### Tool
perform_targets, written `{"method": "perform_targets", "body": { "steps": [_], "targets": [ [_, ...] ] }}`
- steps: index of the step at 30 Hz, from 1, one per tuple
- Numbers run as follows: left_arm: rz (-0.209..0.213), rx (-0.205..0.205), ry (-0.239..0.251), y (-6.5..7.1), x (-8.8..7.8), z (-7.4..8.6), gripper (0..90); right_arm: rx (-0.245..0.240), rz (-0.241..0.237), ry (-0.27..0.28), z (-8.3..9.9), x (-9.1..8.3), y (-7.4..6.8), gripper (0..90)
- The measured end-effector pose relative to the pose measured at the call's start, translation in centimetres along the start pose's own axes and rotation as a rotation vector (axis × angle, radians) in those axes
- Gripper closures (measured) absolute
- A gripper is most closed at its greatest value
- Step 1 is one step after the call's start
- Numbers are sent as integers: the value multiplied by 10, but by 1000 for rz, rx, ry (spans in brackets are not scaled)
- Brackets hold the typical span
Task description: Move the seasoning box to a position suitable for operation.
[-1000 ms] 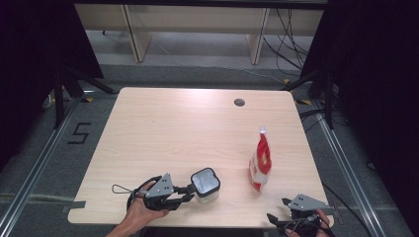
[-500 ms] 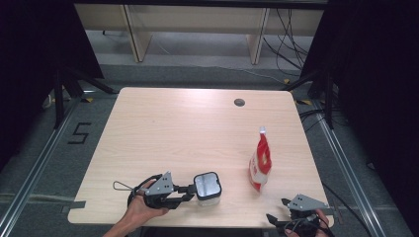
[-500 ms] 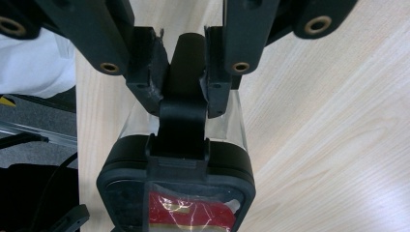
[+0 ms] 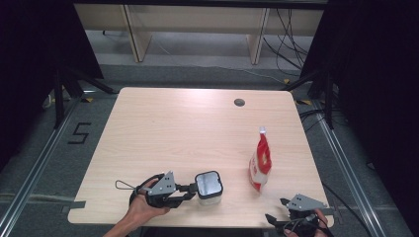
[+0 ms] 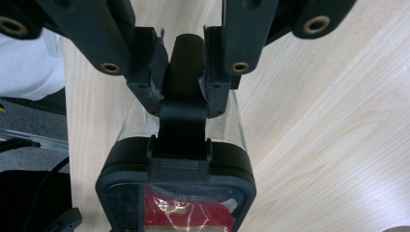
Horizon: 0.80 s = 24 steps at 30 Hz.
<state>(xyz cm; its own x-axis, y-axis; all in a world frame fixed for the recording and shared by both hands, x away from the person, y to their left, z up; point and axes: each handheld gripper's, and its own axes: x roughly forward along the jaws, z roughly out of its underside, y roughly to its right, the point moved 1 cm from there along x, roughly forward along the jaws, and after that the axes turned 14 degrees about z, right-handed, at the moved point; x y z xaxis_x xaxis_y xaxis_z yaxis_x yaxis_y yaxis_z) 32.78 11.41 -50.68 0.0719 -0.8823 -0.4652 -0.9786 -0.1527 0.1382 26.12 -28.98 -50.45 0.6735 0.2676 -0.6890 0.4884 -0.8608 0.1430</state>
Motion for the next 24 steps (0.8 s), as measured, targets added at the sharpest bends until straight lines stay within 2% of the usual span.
{"method": "perform_targets", "body": {
  "steps": [5, 6, 8, 13, 15, 16, 17, 19, 20, 21, 23, 24],
  "targets": [
    [44, 24, -6, 2, 2, 0, 724, 14, -15, -5, 0, 0, -2, 238],
    [48, 43, -15, 4, 2, -1, 723, 7, -6, -6, 0, 0, -2, 238],
    [54, 45, -11, 5, 4, -1, 724, 5, -5, -9, 0, 0, -1, 238],
    [51, 26, -5, 4, 4, -1, 720, 19, -9, -17, 0, -2, -3, 238],
    [33, 18, 0, 2, 4, -1, 719, -5, -10, -2, -1, 0, -1, 237],
    [27, 7, 3, 1, 3, -1, 717, 11, -11, -4, -1, -1, -3, 238],
    [34, -3, 12, 0, 3, -1, 714, -18, -14, 14, -2, 0, -1, 240],
    [32, -1, 11, -2, 1, 0, 661, -12, -17, 18, -2, -1, -3, 242],
    [29, -11, 12, -3, 0, 1, 661, 9, -21, 15, -2, -1, -4, 244],
    [29, 4, 8, -4, -1, 0, 647, 18, -24, 14, -2, -2, -5, 245],
    [16, -13, 10, -3, -1, 0, 636, 4, -28, 26, -3, -2, -5, 246],
    [16, -22, 12, -2, -2, 0, 630, 26, -33, 12, -3, -3, -7, 246]
  ]
}}
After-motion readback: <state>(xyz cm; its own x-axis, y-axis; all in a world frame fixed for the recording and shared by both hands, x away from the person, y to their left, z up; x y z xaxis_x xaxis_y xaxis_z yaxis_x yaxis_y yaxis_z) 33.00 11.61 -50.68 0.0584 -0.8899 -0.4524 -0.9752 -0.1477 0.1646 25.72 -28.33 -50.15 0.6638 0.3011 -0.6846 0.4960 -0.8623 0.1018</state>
